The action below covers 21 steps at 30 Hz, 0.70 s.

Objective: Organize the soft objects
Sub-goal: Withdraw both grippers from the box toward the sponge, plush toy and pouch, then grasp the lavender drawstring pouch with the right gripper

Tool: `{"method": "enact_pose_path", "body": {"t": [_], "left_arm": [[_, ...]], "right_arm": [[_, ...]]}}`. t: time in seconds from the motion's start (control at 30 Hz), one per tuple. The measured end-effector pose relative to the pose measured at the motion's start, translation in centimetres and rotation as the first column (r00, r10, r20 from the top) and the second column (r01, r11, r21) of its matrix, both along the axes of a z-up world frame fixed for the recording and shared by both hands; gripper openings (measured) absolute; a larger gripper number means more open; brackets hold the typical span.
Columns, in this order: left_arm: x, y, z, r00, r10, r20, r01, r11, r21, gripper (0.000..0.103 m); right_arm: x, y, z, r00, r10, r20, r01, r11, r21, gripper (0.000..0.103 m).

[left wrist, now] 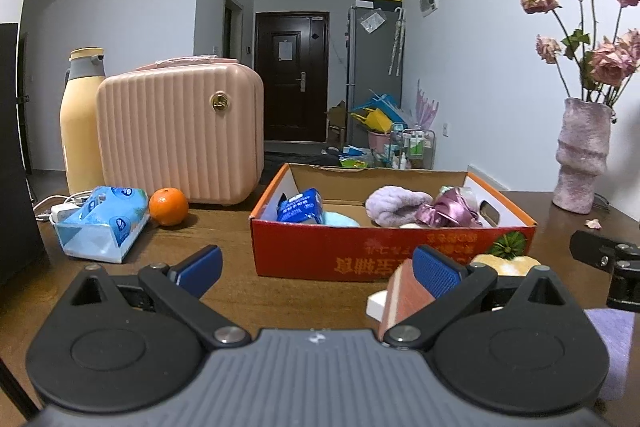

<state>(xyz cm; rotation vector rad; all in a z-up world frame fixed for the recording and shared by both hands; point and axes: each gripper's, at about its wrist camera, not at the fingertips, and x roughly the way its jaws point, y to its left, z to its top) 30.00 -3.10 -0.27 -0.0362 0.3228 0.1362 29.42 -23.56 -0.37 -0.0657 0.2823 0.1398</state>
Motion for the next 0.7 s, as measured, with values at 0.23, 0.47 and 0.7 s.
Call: {"method": "enact_pose_path", "body": {"t": [0.23, 0.47, 0.7], "left_arm": [[-1.9, -0.3, -0.7, 0.999, -0.040, -0.024, 0.040, 0.999, -0.011, 0.103], [-3.2, -0.5, -1.5, 0.995, -0.075, -0.058, 0.075, 0.997, -0.012, 0.103], [-3.2, -0.9, -2.0, 0.990, -0.105, -0.091, 0.104, 0.994, -0.014, 0.103]], "right_arm": [[-1.6, -1.4, -1.1, 1.000, -0.007, -0.018, 0.007, 1.000, -0.008, 0.102], [-2.7, -3.2, -1.9, 0.999, -0.017, -0.042, 0.017, 1.000, -0.005, 0.103], [-1.2, -3.7, -3.7, 0.989, -0.004, -0.148, 0.003, 1.000, -0.006, 0.103]]}}
